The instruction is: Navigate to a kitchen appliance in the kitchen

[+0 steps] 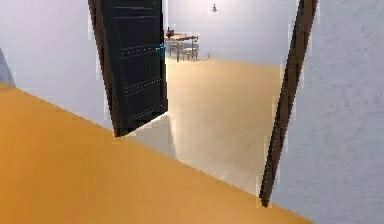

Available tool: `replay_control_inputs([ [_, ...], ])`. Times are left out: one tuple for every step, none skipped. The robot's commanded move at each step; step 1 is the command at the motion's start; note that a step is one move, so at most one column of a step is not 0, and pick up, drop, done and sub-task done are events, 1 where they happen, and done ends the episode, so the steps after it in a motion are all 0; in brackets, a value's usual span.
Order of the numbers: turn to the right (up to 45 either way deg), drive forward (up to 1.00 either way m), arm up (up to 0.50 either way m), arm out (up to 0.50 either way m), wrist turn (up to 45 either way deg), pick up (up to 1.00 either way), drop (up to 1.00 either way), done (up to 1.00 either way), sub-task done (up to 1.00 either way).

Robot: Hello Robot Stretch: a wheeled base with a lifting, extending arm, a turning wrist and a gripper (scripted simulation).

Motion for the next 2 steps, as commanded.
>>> replay_control_inputs([
  [0.0, 1.0, 0.0, 0.0, 0.0, 0.0, 0.0, 0.0, 0.0],
  [-9.0, 0.0, 0.0, 0.0, 0.0, 0.0, 0.0, 0.0, 0.0],
])
